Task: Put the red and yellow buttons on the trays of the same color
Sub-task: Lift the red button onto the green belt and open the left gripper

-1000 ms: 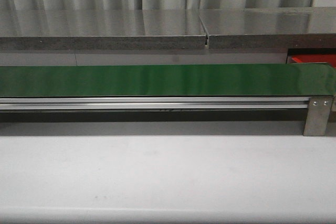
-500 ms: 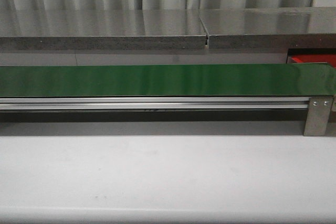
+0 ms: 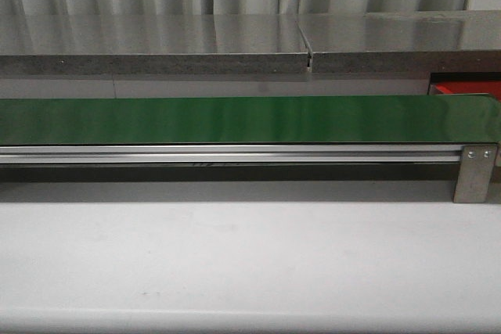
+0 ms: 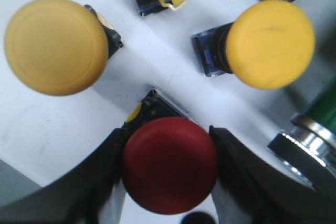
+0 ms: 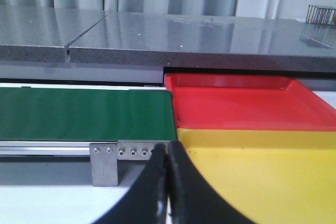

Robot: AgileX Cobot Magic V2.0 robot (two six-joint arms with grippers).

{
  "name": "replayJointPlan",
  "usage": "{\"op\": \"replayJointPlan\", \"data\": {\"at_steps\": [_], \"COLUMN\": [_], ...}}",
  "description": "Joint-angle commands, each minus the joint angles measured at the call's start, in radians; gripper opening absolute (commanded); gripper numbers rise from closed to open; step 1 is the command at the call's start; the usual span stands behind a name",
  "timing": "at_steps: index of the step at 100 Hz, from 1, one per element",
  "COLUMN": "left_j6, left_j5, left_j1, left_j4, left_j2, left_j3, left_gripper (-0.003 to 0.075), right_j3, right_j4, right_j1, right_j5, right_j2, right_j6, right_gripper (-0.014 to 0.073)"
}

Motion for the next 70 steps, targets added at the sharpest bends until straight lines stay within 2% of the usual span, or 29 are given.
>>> {"op": "replayJointPlan", "data": {"at_steps": [1,33,70], "left_j6": [-0.003,-0.003,-0.003], "left_j5": [-0.001,0.054,0.135], "left_j1": [-0.001,-0.01,-0.153], "left_j4": [-0.014,-0.014,-0.01], "left_j2": [-0.1,-0.247,-0.183], "left_j3": [-0.03,-0.038,-0.239], "left_gripper": [0.0224,0.0224,0.0224], "right_j3": [-0.022,-0.022,-0.022], "right_j4": [-0.011,-0.011,-0.011], "right_j1": [-0.007,-0.007,-0.007], "right_j5": [-0.075,-0.075,-0.075], "right_j2": [-0.012,-0.012,-0.012], "right_j6": [-0.004,-0.004,-0.004], "right_gripper": [-0.0074,-0.0074,-0.0074]}}
